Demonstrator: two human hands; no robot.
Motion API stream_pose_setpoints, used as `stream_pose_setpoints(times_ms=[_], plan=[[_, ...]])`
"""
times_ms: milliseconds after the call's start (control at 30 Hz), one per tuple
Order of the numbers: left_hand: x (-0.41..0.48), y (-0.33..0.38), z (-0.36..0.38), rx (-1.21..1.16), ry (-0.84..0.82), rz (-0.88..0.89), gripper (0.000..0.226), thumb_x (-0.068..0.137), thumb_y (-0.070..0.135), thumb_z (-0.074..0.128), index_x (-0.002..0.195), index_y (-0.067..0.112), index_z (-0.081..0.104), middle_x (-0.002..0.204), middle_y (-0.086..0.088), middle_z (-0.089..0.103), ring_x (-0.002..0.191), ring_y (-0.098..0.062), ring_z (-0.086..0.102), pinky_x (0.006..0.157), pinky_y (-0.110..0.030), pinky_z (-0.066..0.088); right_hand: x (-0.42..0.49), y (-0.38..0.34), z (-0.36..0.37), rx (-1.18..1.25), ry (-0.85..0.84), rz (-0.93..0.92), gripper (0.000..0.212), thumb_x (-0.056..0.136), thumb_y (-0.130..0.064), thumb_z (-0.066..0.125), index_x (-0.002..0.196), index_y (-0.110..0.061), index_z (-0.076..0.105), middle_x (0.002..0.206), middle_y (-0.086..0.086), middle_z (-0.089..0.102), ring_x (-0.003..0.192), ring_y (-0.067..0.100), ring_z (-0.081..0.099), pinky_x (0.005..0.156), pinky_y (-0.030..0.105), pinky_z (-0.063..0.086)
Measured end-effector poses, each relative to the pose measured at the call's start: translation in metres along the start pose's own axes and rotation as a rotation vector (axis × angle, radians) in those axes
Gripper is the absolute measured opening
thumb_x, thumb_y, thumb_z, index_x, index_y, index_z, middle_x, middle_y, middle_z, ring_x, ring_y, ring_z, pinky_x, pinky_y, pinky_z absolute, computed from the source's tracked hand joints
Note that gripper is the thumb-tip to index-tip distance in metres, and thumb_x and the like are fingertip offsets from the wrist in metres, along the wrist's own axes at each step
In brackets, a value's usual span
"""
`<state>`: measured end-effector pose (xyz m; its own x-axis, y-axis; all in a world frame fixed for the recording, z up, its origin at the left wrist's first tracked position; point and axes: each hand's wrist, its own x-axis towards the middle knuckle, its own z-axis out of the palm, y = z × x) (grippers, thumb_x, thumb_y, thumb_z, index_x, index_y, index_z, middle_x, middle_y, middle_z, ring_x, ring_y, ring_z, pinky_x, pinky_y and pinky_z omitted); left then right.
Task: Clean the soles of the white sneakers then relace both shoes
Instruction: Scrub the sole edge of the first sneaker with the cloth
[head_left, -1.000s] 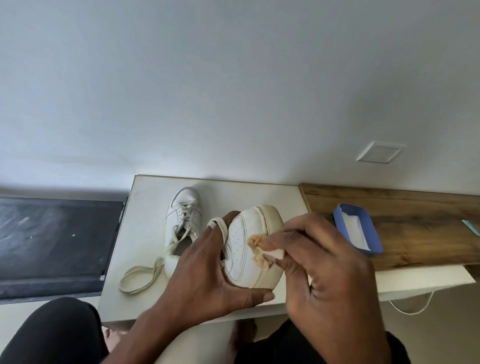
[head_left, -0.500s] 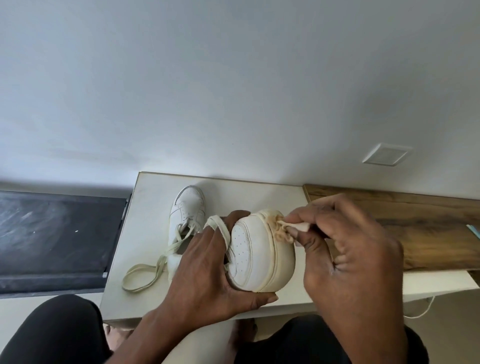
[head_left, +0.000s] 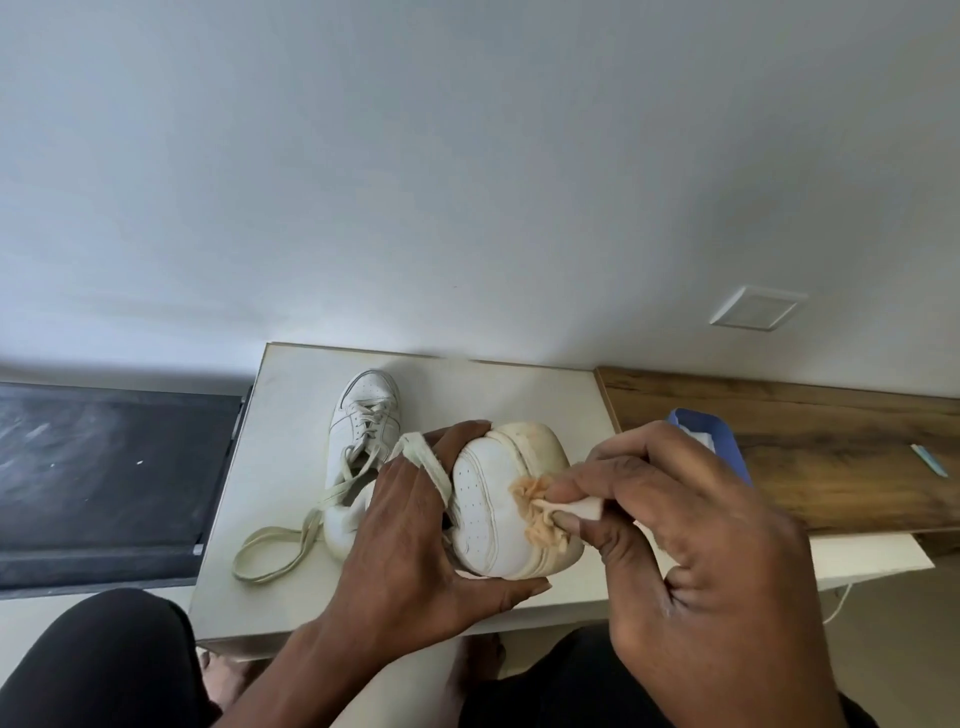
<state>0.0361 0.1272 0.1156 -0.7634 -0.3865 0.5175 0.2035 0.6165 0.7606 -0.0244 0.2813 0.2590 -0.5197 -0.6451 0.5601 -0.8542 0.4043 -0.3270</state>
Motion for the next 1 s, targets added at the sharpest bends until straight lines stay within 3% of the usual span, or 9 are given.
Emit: stream_pose_setpoints(times_ms=[133,233,300,400,500,600,700,867,1000], plan=[[0.005,0.011,-0.002,-0.001,0.050,0.066,0.086,0.067,0.066,0.084,0.136,0.035,0.045,0.128,0.019,0.055,0.122,0.001,0.053,0.099,-0.027,0.049,0.004,0.004,-0.003,0.068,0.021,0.062,0.011,0.077,-0.013,0.074,0.084,-0.019,0.078,0.087,-0.013,0.064,0.083,0.000,0.062,0.069,0.009,0.049],[0.004,0.006,-0.002,0.005,0.041,0.066,0.087,0.074,0.066,0.081,0.140,0.022,0.048,0.136,0.010,0.057,0.126,-0.009,0.056,0.090,-0.041,0.056,0.003,0.005,-0.003,0.166,-0.007,0.088,0.009,0.081,-0.026,0.071,0.085,-0.021,0.078,0.087,-0.015,0.066,0.085,0.002,0.065,0.068,0.011,0.051],[0.003,-0.001,-0.002,0.033,0.020,0.069,0.089,0.077,0.066,0.078,0.144,0.016,0.048,0.145,0.006,0.052,0.133,-0.007,0.049,0.084,-0.044,0.059,0.000,0.004,-0.001,0.170,-0.011,0.098,0.014,0.083,-0.029,0.065,0.086,-0.022,0.077,0.088,-0.015,0.066,0.086,0.000,0.065,0.069,0.010,0.051],[0.002,-0.005,-0.001,0.112,0.021,0.154,0.084,0.084,0.066,0.071,0.146,0.017,0.043,0.149,0.003,0.050,0.140,-0.006,0.044,0.102,-0.040,0.049,-0.004,0.008,0.001,0.140,0.008,0.117,0.009,0.082,-0.024,0.070,0.086,-0.022,0.077,0.088,-0.015,0.066,0.086,0.002,0.065,0.068,0.013,0.053],[0.002,-0.006,0.000,0.123,0.020,0.157,0.083,0.086,0.068,0.069,0.147,0.016,0.042,0.148,0.000,0.052,0.140,-0.008,0.044,0.107,-0.041,0.045,-0.007,0.006,0.002,0.073,0.011,0.079,0.010,0.079,-0.015,0.073,0.085,-0.022,0.077,0.086,-0.011,0.065,0.082,-0.002,0.061,0.069,0.006,0.048],[0.005,-0.006,-0.002,0.126,0.042,0.132,0.085,0.087,0.071,0.066,0.146,0.014,0.044,0.147,0.002,0.051,0.134,-0.003,0.043,0.101,-0.044,0.049,-0.012,-0.004,0.007,0.025,-0.048,0.009,0.012,0.087,-0.022,0.066,0.085,-0.021,0.078,0.088,-0.011,0.064,0.082,-0.005,0.058,0.075,-0.002,0.043],[0.007,-0.009,-0.004,0.155,0.039,0.152,0.087,0.087,0.072,0.065,0.147,0.014,0.043,0.148,0.002,0.051,0.137,-0.001,0.040,0.107,-0.038,0.042,-0.012,-0.003,0.007,0.029,-0.032,0.015,0.011,0.087,-0.022,0.067,0.084,-0.020,0.078,0.088,-0.011,0.064,0.084,-0.005,0.058,0.076,-0.003,0.041],[0.004,-0.013,-0.002,0.165,0.032,0.196,0.083,0.088,0.064,0.072,0.148,0.016,0.042,0.148,-0.003,0.053,0.140,-0.017,0.047,0.113,-0.039,0.037,-0.001,0.006,0.009,-0.007,0.018,0.054,0.011,0.078,-0.009,0.073,0.084,-0.017,0.078,0.087,-0.010,0.064,0.085,-0.005,0.057,0.074,0.000,0.042],[0.003,-0.009,0.002,0.195,0.002,0.286,0.073,0.092,0.053,0.072,0.146,0.014,0.045,0.150,-0.007,0.053,0.142,-0.024,0.049,0.114,-0.045,0.036,0.010,0.019,0.006,0.002,-0.033,0.138,0.020,0.081,-0.002,0.078,0.087,-0.022,0.077,0.089,-0.013,0.066,0.083,0.000,0.062,0.071,0.013,0.054]])
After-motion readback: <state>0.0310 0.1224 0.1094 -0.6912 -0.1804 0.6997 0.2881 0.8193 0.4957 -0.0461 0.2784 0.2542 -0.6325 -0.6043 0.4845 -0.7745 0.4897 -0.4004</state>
